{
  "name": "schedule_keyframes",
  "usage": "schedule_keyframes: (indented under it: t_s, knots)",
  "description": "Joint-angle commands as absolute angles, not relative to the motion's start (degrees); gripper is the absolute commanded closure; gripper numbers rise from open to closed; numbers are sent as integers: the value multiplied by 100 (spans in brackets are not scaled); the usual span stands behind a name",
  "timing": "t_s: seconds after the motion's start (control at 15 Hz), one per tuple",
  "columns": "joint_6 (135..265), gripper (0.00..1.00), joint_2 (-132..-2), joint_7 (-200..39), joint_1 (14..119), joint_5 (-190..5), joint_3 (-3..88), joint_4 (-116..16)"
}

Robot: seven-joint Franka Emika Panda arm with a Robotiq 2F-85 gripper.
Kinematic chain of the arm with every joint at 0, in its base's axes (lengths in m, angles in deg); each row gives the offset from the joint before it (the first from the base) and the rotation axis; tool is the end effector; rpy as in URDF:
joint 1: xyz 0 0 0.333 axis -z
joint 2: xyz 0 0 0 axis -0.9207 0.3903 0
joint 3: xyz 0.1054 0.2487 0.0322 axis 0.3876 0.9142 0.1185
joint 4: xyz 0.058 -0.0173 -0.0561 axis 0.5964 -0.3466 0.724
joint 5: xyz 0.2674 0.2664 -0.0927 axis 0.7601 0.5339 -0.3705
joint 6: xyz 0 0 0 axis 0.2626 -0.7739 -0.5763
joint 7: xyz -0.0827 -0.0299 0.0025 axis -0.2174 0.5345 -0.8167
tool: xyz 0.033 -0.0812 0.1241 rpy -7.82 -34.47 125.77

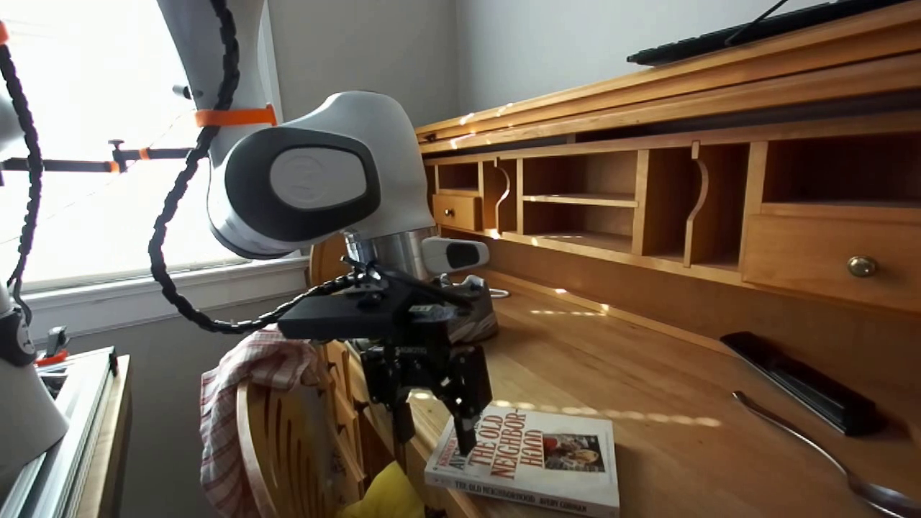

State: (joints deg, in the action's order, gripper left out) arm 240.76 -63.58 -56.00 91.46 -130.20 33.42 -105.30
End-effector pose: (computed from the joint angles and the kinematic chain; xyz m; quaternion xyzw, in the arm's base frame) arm 0.3583 -0.2339 0.0684 0.9731 0.2038 0.0101 0.1069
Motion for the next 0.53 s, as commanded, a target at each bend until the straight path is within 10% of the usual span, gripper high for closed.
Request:
schedule_keyframes:
  t_s: [0.0,0.47]
  knots:
    - [23609,0,-6542,-5745,8746,-13268,3019,-10529]
    - [23611,0,-6441,-7125,7466,-14945,1686,-10238]
